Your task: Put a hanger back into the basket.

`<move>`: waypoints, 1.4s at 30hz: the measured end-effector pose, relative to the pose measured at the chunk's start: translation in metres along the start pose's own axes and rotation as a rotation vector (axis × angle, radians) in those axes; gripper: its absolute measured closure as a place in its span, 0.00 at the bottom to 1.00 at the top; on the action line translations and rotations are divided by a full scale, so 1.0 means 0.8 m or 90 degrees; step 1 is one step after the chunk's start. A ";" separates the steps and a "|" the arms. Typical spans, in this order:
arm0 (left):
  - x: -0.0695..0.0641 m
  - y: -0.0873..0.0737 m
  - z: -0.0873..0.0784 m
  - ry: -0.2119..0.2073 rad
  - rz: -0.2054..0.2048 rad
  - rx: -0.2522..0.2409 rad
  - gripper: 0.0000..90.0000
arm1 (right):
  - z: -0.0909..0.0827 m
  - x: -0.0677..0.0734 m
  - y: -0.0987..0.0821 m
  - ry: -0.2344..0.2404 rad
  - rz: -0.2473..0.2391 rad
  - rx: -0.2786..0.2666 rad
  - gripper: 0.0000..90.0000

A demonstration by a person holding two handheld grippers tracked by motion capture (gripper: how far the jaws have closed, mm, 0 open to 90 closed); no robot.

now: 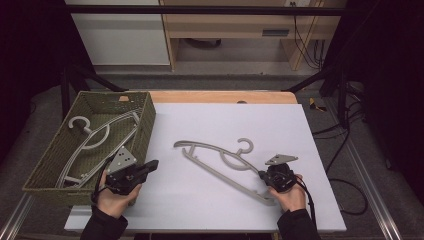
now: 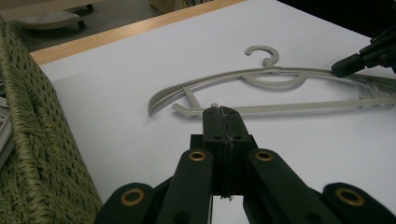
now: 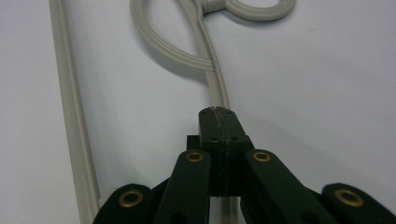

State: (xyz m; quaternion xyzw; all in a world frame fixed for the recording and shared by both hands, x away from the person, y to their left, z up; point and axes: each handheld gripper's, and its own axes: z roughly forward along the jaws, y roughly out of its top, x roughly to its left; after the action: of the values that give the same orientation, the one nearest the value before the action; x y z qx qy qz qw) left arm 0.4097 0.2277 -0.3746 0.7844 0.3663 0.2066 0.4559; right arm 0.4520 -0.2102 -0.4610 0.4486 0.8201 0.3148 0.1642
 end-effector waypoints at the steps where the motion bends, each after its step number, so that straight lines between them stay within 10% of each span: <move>1: 0.000 0.000 0.000 0.000 0.000 0.000 1.00 | 0.001 0.000 0.001 -0.009 -0.009 -0.002 1.00; 14: 0.006 0.003 -0.009 0.009 -0.006 -0.015 1.00 | 0.039 0.076 0.075 0.087 0.005 -0.104 1.00; 26: 0.017 0.006 -0.022 0.017 -0.016 -0.031 1.00 | 0.121 0.117 0.112 0.061 0.012 -0.045 1.00; 36: 0.019 0.005 -0.022 0.020 -0.017 -0.032 1.00 | 0.126 0.123 0.113 0.080 0.000 -0.018 1.00; 42: 0.019 0.006 -0.023 0.020 -0.015 -0.032 1.00 | 0.115 0.148 0.104 0.131 -0.059 -0.005 1.00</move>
State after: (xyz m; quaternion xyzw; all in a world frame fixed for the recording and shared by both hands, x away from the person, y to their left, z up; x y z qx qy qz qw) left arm 0.4090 0.2480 -0.3615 0.7649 0.3778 0.2227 0.4719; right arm 0.4908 -0.0434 -0.4728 0.3747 0.8513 0.3547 0.0957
